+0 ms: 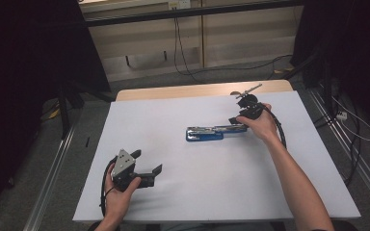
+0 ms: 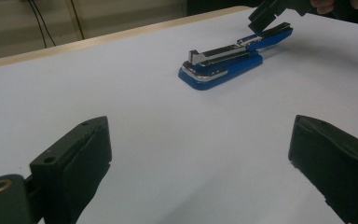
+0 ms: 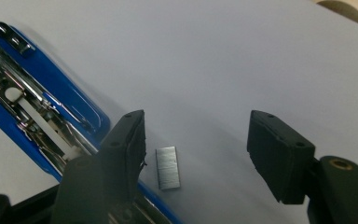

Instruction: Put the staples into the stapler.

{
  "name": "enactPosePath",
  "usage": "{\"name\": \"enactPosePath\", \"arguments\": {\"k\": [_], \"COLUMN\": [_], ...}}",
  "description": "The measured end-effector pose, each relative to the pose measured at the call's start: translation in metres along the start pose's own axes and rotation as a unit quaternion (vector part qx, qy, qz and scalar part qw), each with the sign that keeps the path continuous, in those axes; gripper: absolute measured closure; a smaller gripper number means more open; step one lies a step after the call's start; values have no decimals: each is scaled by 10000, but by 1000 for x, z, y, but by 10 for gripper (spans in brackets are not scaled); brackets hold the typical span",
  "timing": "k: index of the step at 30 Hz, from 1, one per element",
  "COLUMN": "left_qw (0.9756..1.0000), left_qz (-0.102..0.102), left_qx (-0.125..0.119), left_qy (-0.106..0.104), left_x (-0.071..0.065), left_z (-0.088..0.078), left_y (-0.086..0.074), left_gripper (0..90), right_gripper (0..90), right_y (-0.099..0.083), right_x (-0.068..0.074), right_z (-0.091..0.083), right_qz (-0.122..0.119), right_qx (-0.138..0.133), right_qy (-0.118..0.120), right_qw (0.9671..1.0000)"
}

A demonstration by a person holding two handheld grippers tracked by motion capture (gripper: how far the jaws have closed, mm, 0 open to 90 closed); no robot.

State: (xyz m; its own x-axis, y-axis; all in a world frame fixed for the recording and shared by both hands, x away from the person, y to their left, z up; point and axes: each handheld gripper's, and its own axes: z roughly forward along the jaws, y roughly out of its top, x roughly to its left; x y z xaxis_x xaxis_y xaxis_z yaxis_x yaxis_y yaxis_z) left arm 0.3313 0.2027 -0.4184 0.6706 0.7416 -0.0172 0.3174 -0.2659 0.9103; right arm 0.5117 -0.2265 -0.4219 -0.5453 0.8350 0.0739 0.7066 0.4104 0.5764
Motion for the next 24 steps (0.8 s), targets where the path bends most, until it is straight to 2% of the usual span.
{"name": "enactPosePath", "arguments": {"k": [11, 24], "left_qw": [10000, 10000], "left_qz": [-33, -52], "left_qx": [-2, 11], "left_qy": [43, 16], "left_x": [3, 2], "left_z": [1, 1], "left_y": [0, 0], "left_gripper": [64, 65], "right_gripper": [572, 647], "right_y": [2, 3], "right_x": [1, -2], "right_z": [6, 11], "right_qz": [-119, -119], "right_qx": [259, 440], "right_qy": [247, 332], "right_qw": [9993, 9984]}}
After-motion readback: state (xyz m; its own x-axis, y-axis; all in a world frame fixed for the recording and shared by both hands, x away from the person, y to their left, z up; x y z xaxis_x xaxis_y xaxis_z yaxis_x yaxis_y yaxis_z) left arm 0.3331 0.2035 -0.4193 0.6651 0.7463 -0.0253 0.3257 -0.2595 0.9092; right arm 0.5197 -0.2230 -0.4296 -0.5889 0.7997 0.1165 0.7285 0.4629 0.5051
